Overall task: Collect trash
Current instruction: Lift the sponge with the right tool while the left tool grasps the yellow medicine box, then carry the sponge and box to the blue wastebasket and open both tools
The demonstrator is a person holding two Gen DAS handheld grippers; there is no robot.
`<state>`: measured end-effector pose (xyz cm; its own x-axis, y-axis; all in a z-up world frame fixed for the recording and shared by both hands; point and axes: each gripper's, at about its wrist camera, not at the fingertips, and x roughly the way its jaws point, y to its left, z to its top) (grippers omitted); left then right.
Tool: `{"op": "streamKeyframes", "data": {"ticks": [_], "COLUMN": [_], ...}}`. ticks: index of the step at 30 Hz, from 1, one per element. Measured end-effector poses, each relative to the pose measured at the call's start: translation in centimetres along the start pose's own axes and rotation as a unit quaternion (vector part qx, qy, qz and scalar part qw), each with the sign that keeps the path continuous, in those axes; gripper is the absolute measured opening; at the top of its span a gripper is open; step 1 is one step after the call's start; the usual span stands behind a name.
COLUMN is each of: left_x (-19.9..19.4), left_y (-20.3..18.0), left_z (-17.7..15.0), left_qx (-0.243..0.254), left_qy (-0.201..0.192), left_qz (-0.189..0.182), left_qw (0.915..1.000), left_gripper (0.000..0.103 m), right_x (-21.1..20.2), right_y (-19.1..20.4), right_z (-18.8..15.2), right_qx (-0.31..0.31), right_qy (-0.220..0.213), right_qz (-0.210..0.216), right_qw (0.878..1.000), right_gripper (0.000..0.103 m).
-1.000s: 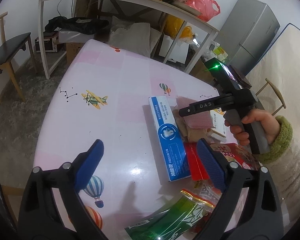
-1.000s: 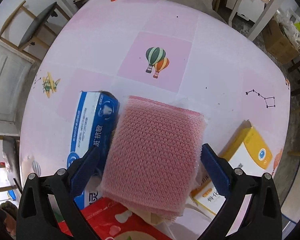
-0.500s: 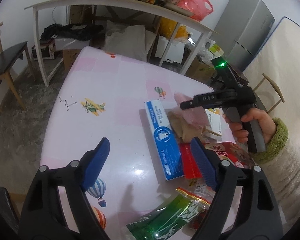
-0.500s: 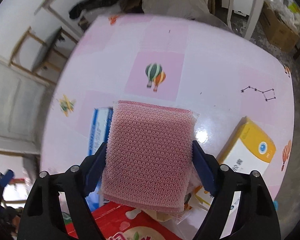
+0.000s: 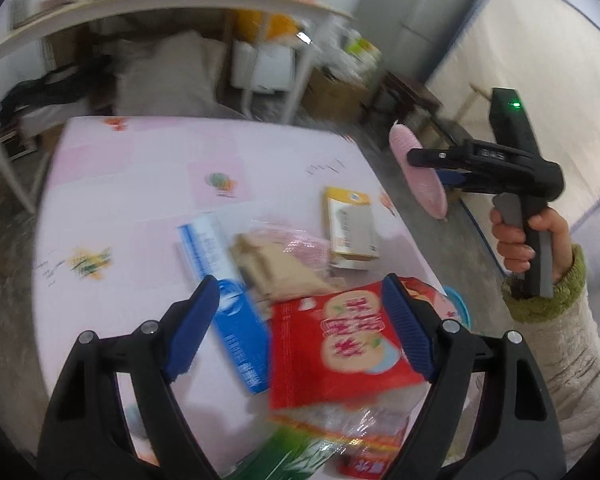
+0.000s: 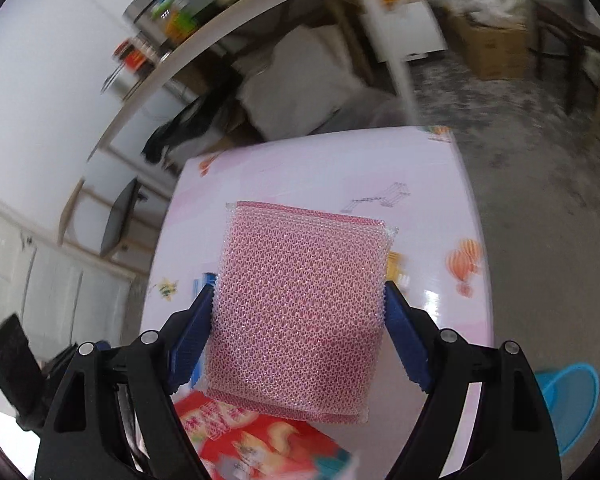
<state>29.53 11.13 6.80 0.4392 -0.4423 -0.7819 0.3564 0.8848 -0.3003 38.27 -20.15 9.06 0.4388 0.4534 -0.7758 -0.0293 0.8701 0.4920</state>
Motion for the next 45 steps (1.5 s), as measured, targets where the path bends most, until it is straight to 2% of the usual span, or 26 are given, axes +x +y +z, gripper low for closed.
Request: {"op": "streamKeyframes", "data": {"ticks": [3,7,9,16,24,29,32,36,40,45], "left_x": [3.8,10.2,13.4,21.0,25.7,27.3,28.0,27.5,24.9,17.1], "left_y": [-1.9,-4.2,-5.1,-6.7,-8.0,-8.6,-8.6,-8.1,-7.7,-9.8], "left_z": [2.0,4.5,5.4,7.6,7.8,7.5,7.6,8.3,10.0,12.8], "left_qx": [0.015,0.031,0.036,0.055,0.074,0.084,0.088,0.082,0.068,0.082], "left_qy": [0.047,0.132,0.166,0.238,0.268,0.276,0.276,0.254,0.206,0.116], "left_qz": [-0.024,-0.048,-0.037,0.007,0.058,0.075,0.079,0.080,0.082,0.074], "left_qw": [0.9985,0.9896,0.9848,0.9697,0.9587,0.9544,0.9540,0.9604,0.9726,0.9871], "left_gripper": [0.085,0.088,0.089,0.090,0.090,0.089,0.070,0.069,0.069,0.069], "right_x": [-0.9,-0.5,-0.2,0.2,-0.5,-0.9,-1.4,-2.3,-3.9,-7.6], "right_y": [-2.9,-6.1,-7.3,-10.8,-12.1,-12.3,-12.4,-12.6,-13.2,-14.7], "right_z": [-1.6,-3.9,-5.0,-7.8,-9.1,-9.5,-9.9,-10.4,-11.3,-12.8], "right_qx": [0.027,0.064,0.082,0.121,0.135,0.136,0.136,0.138,0.146,0.163], "right_qy": [-0.008,-0.009,-0.009,-0.021,-0.033,-0.041,-0.049,-0.056,-0.071,-0.107], "right_qz": [-0.018,-0.021,-0.018,-0.012,-0.013,-0.009,-0.006,-0.002,0.005,0.021], "right_qw": [0.999,0.998,0.996,0.992,0.990,0.990,0.989,0.989,0.987,0.980], "right_gripper": [0.079,0.079,0.079,0.079,0.079,0.079,0.079,0.079,0.079,0.079]}}
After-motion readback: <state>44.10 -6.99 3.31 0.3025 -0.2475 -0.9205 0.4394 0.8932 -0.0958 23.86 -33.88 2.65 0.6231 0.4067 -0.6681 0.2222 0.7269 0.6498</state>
